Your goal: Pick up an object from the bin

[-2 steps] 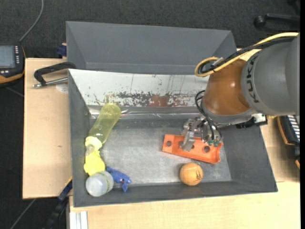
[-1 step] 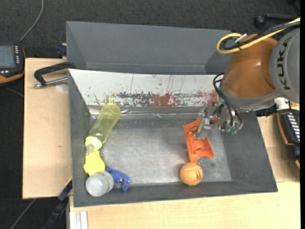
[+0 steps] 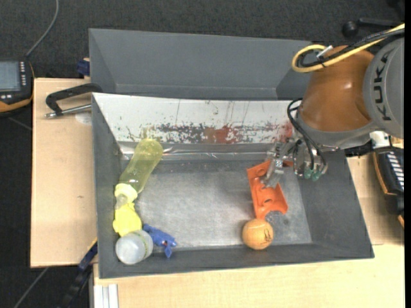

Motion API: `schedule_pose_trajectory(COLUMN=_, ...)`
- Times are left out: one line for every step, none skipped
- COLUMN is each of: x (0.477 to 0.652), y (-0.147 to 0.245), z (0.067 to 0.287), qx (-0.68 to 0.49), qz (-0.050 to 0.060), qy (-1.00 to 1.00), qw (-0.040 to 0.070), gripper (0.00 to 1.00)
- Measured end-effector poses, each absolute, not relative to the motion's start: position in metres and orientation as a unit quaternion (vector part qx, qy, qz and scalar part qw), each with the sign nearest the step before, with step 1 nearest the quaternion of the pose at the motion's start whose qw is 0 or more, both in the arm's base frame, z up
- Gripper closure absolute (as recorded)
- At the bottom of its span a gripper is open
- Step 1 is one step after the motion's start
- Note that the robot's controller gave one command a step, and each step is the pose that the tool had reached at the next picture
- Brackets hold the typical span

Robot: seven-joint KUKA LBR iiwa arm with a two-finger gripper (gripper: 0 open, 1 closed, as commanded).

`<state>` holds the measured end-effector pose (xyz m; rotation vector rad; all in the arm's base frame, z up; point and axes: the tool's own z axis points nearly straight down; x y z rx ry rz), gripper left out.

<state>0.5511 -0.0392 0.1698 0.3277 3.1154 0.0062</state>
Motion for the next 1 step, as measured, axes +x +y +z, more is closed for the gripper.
schedule_pose_trajectory(x=0.5596, y=-0.0420, z=0.2036, qx=0.111, qz=0.002, qy=0.994, qw=0.001, gripper=1.00)
